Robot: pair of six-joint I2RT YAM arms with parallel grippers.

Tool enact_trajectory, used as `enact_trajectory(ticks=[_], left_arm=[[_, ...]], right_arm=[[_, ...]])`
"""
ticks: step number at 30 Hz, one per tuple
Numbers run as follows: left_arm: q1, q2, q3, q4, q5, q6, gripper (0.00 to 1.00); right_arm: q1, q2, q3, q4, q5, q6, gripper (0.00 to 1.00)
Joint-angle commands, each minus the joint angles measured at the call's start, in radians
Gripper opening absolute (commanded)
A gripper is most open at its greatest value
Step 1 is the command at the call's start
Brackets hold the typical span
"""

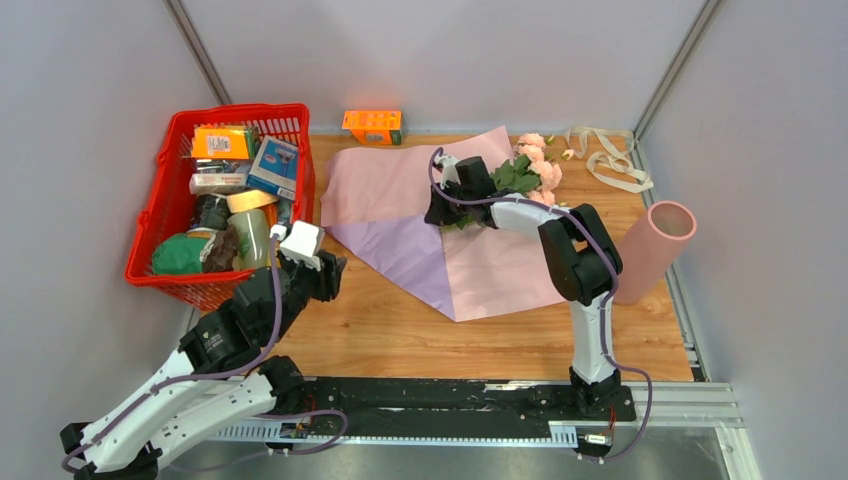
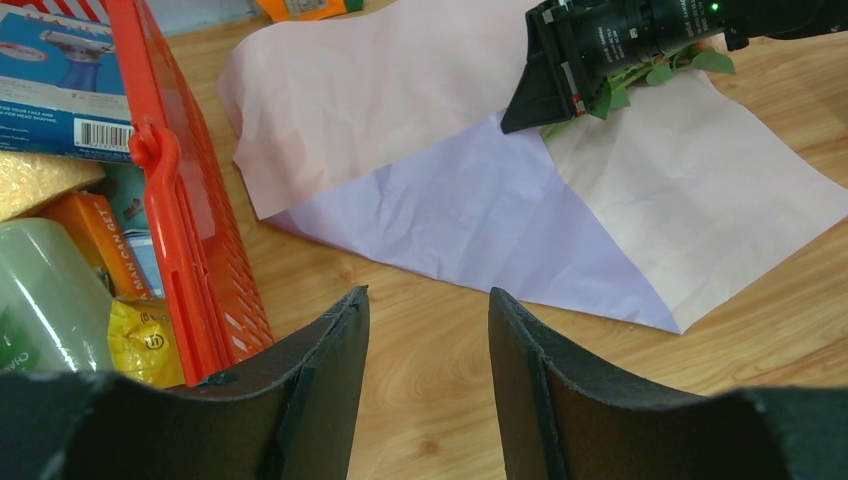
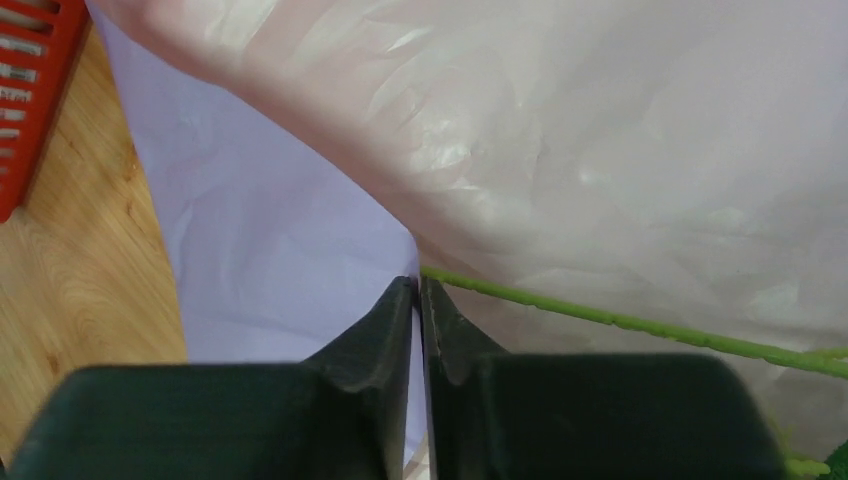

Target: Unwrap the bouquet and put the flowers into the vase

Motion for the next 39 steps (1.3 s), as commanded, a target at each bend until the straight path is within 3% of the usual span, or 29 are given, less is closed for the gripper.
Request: enact_trajectory(ticks=[1, 3, 13, 17, 24, 30, 36, 39], left_arm=[[0.002, -0.003, -0.002, 0.039, -0.017, 0.018, 0.56], [0.002, -0.003, -0.004, 0.040, -0.017, 0.018, 0.56], [0.002, 0.009, -0.007, 0.039, -0.016, 0.020, 0.57], [0.004, 0.020, -0.007, 0.039, -0.017, 0.020, 0.57], [0.002, 0.028, 0.004, 0.028, -0.033, 0.006, 0.57], [0.002, 0.006, -0.004, 0.033, -0.059, 0.000, 0.57], [0.002, 0.016, -0.001, 0.023, -0.089, -0.007, 0.58], [0.002, 0.017, -0.001, 0.022, -0.093, -0.007, 0.57]], right_arm=[[0.006, -0.043, 0.021, 0.016, -0.059, -0.017, 0.05], [0.017, -0.074, 0.014, 0.013, -0.075, -0.021, 0.00], [0.136, -0.252, -0.140, 0.006, -0.113, 0.044, 0.03], [0.214, -0.282, -0.207, 0.020, -0.093, 0.172, 0.01], [0.432, -0.278, -0.298, 0.195, 0.028, 0.404, 0.00], [0.514, -0.235, -0.378, 0.342, 0.114, 0.599, 0.02], [0.592, -0.192, -0.389, 0.431, 0.126, 0.723, 0.13], [0.601, -0.222, -0.338, 0.338, 0.108, 0.733, 0.37]])
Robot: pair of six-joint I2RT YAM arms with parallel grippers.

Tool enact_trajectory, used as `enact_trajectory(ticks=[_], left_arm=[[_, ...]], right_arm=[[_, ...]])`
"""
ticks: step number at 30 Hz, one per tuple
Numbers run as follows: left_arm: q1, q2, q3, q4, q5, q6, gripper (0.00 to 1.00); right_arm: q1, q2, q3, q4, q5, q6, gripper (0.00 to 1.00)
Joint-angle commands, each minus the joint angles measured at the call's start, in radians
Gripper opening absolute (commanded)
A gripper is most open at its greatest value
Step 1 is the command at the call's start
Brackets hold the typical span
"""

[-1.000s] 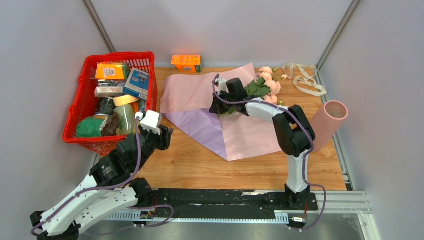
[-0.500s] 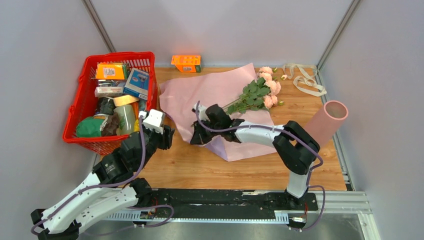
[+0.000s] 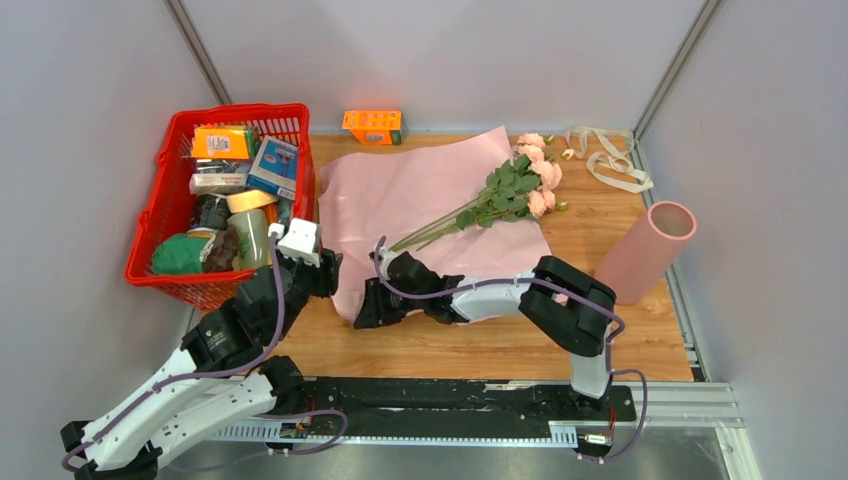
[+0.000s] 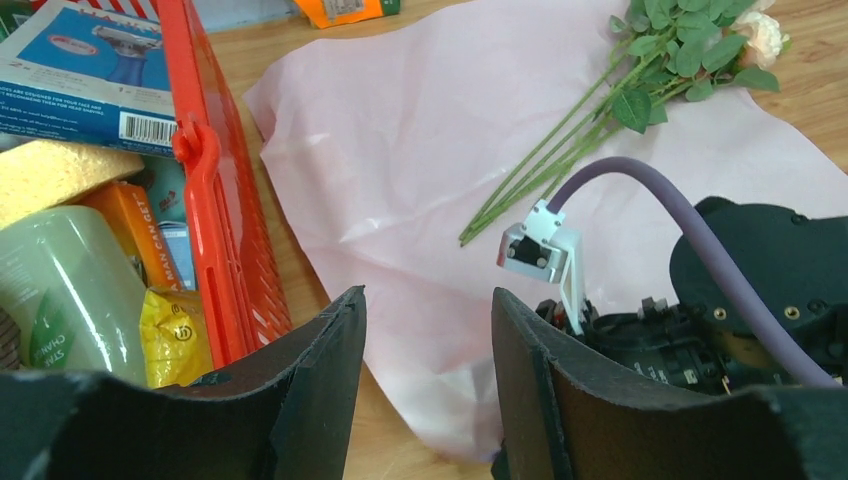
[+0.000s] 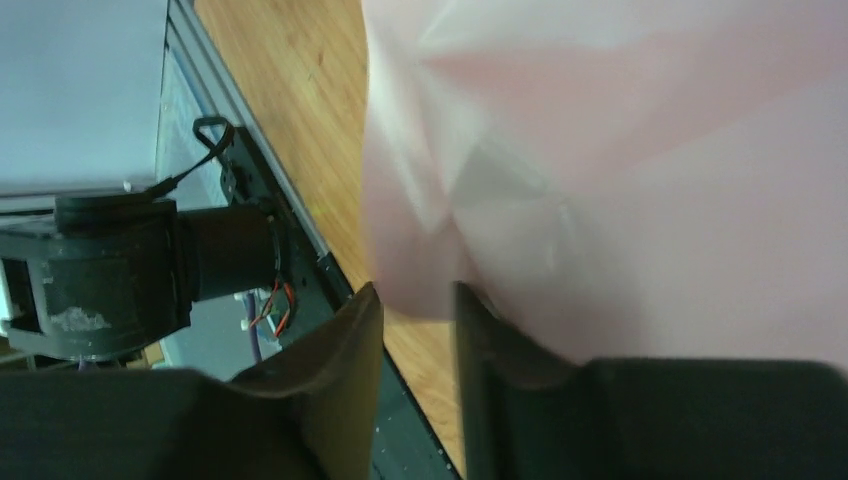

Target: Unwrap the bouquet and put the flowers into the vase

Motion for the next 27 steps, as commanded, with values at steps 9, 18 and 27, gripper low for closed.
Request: enact_trajectory(ticks=[9, 18, 27], left_arm=[[0.002, 0.038, 0.025, -0.013, -0.027, -0.043, 0.58], [0.002, 0.053, 0.029, -0.002, -0.001, -0.020, 0.58], [0.002, 0.035, 0.010, 0.001, -0.004, -0.005, 0.58]], right_arm=[[-0.015, -0.252, 0.010, -0.173, 0.174, -0.057, 0.41], [-0.041, -0.204, -0.068, -0.214, 0.361, -0.165, 0.38], [-0.035, -0.124, -0.088, -0.209, 0.401, -0.134, 0.36]])
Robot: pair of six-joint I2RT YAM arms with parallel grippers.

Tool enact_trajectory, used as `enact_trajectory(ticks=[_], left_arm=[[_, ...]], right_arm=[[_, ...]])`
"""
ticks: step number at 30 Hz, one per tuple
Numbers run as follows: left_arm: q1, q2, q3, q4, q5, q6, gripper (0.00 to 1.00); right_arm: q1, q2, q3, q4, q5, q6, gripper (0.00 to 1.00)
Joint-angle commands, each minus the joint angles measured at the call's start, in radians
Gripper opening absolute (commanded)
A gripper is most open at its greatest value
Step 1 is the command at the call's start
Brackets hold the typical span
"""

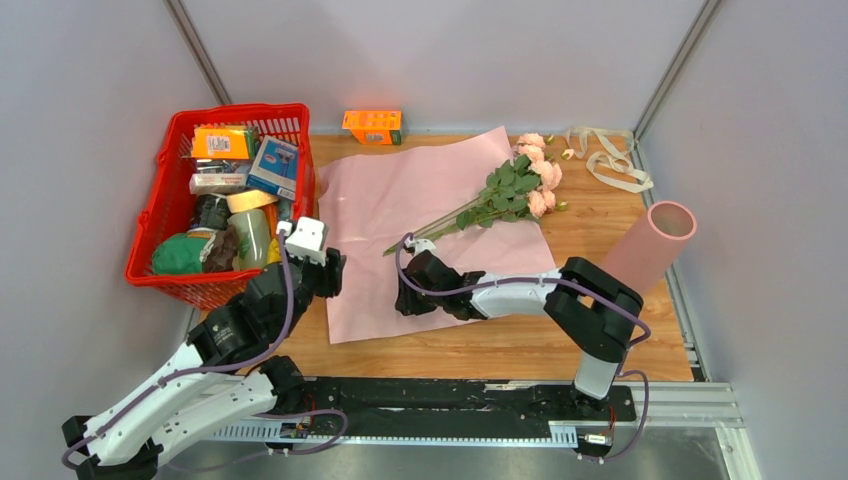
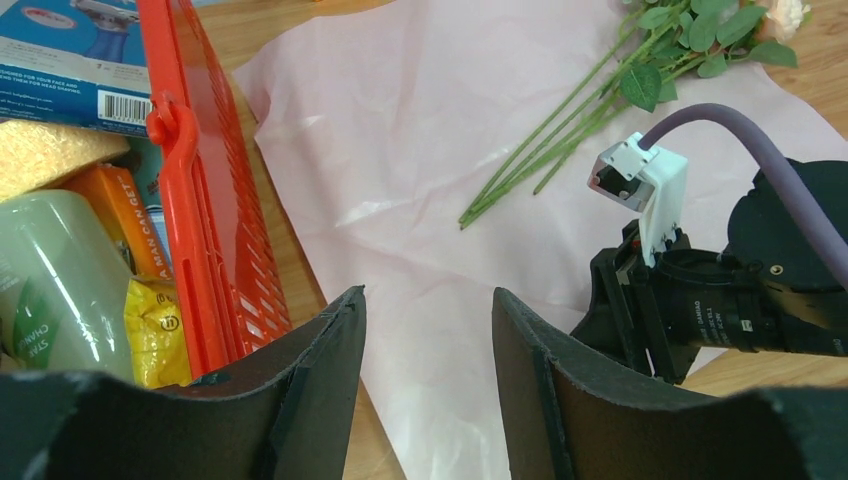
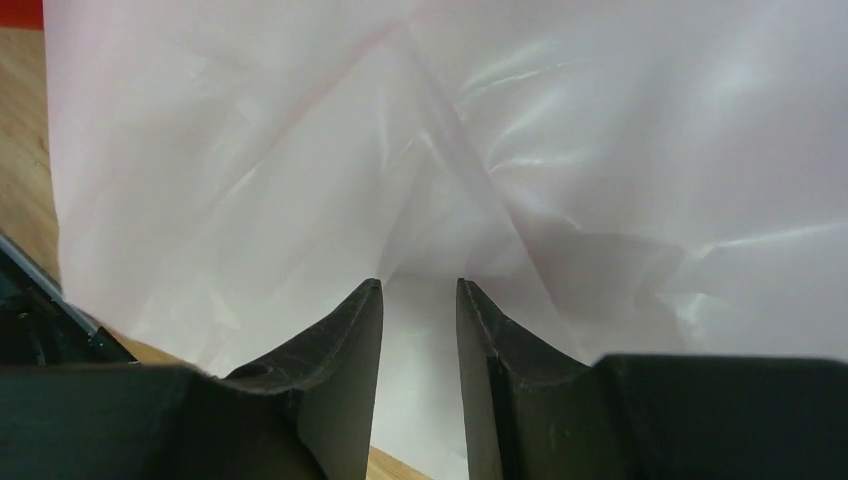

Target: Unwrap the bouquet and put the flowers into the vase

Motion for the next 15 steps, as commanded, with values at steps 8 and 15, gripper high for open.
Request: enact_trajectory(ticks=[8, 15], left_arm=[[0.002, -0.011, 0.006, 0.020, 0.009, 0.023, 0.58], [0.002, -0.010, 0.005, 0.023, 0.035, 0.024, 0.57]], right_arm=[[0.018, 0.035, 0.043, -0.036, 0.170, 0.064, 0.34], [-0.030, -0.066, 0.114, -0.085, 0.331, 0.078, 0.37]])
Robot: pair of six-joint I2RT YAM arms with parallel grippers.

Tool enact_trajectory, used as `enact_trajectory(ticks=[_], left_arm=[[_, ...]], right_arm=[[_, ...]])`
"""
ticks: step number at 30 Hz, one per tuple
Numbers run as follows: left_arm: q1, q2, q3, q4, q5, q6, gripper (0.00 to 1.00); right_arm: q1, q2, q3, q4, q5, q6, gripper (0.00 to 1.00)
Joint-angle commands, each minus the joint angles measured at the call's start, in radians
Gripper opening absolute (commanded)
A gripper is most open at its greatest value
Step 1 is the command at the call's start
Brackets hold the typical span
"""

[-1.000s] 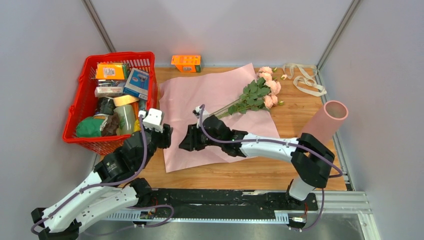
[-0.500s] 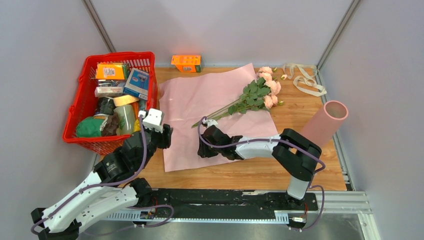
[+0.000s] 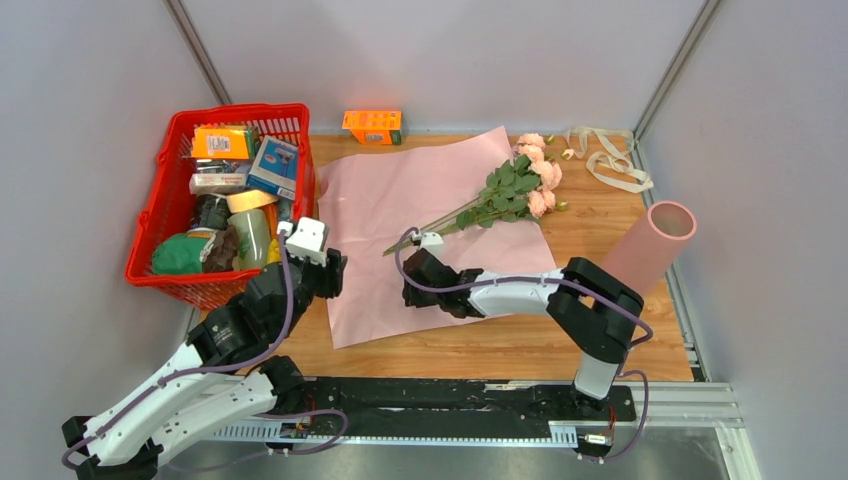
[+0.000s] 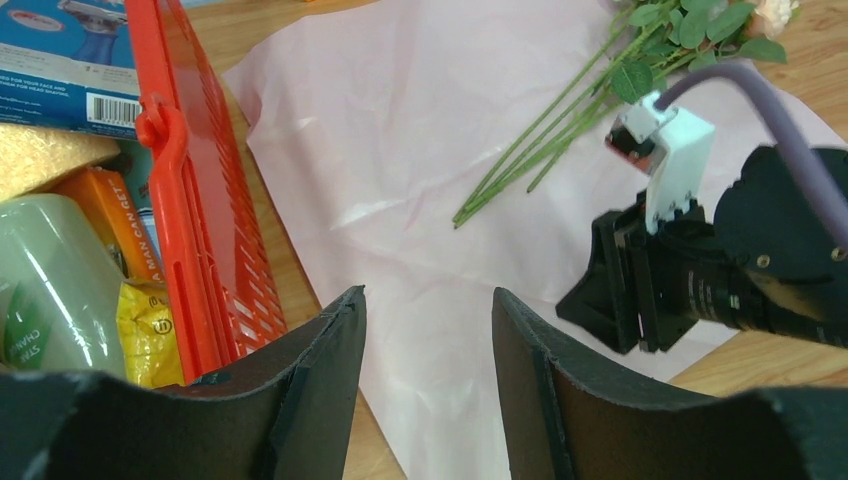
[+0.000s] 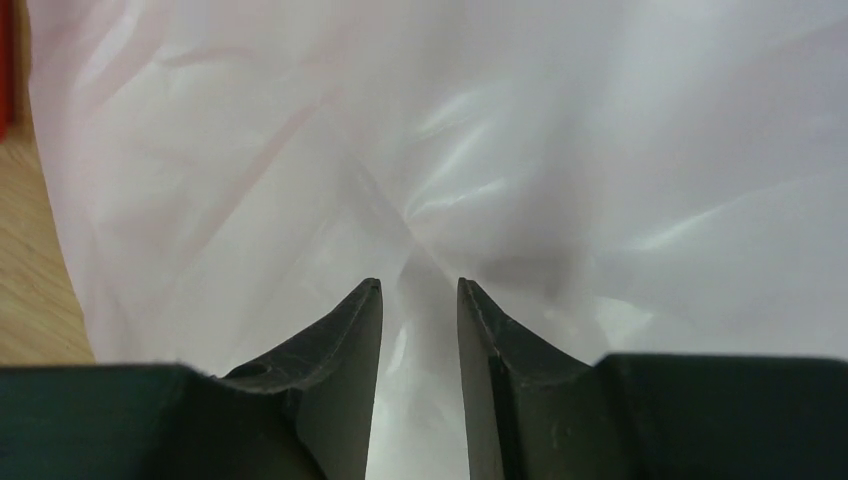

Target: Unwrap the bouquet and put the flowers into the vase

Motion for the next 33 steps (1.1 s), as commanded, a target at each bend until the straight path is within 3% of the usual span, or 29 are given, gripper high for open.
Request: enact_trajectory(ticks=[1, 18, 24, 33], left_arm=[[0.002, -0.003, 0.005, 0.023, 0.029, 0.022, 0.57], [0.002, 0.003, -0.001, 0.032, 0.101, 0.033, 0.58], [0.002, 0.015, 0.002, 0.028, 0.108, 0.034, 0.57], [0.002, 0.009, 0.000, 0.031, 0.102, 0.039, 0.58]], right_arm=[[-0.068, -0.082, 0.098, -0.011, 0.149, 0.035, 0.37], [-0.488, -0.003, 0.269, 0.000, 0.167, 0.227, 0.35], [-0.568, 0.039, 0.260, 0.000, 0.144, 0.330, 0.33], [-0.591, 0.083, 0.269, -0.035, 0.169, 0.414, 0.33]])
